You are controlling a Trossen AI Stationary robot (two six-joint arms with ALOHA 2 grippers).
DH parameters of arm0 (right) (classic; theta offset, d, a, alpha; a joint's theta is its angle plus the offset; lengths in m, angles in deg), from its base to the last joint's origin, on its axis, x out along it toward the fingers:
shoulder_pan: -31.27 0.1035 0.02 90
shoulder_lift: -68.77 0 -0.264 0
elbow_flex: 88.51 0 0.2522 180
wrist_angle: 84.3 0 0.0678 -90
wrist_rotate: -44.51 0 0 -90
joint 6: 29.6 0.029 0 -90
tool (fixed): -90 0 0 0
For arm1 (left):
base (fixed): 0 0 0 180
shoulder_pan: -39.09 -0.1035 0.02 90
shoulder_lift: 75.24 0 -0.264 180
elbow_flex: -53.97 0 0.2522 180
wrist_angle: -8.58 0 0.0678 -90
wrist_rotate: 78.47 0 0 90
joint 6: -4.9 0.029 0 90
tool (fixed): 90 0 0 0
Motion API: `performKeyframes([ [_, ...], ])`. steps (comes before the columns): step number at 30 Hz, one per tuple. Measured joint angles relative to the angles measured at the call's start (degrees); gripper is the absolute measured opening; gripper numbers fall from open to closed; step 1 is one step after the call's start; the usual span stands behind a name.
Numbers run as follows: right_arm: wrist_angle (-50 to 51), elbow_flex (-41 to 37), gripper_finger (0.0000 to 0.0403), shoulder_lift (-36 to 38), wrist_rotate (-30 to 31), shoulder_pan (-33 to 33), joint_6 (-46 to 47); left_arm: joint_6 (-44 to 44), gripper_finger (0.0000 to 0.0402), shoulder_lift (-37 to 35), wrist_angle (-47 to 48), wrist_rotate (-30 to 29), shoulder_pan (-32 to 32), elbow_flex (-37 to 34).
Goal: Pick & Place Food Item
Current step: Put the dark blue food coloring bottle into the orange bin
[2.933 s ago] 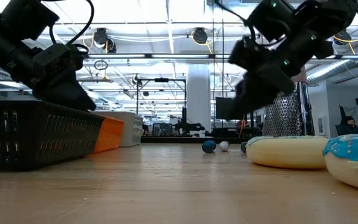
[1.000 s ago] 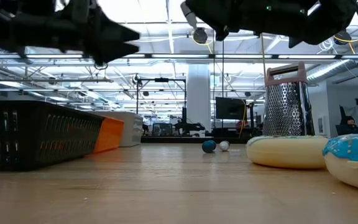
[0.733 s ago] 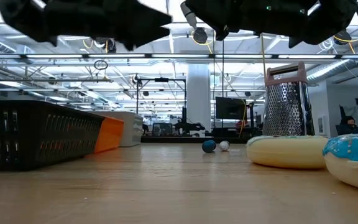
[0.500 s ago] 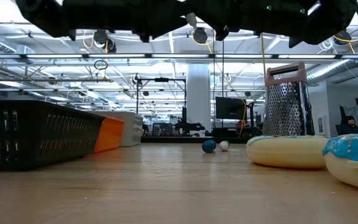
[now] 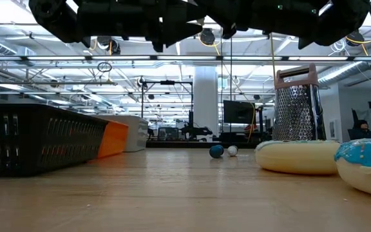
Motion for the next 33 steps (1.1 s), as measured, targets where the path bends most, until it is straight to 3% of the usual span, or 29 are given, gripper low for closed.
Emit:
performKeyframes([
  [5, 0.16, 0.00, 0.0025, 0.00, -0.02, 0.02, 0.02, 1.17, 0.0239, 0.01, -0.01, 1.47, -0.03, 0.00],
  [16, 1.11, 0.00, 0.0034, 0.07, 0.55, -0.13, -0.08, 1.61, 0.0087, 0.01, 0.14, 2.86, 0.05, -0.02],
  [22, 1.37, 0.00, 0.0063, 0.09, 0.53, -0.13, 0.02, 1.70, 0.0062, -0.10, 0.54, 2.71, 0.05, -0.04],
  [28, 4.76, 0.00, 0.0083, 0.69, 0.97, -0.13, -0.02, 0.64, 0.0083, -5.23, 12.81, 0.78, 0.03, -0.04],
  [33, 8.16, -0.06, 0.0088, 1.47, 5.15, 0.04, -0.04, -1.76, 0.0060, -13.00, 32.65, -1.96, -0.21, 0.00],
])
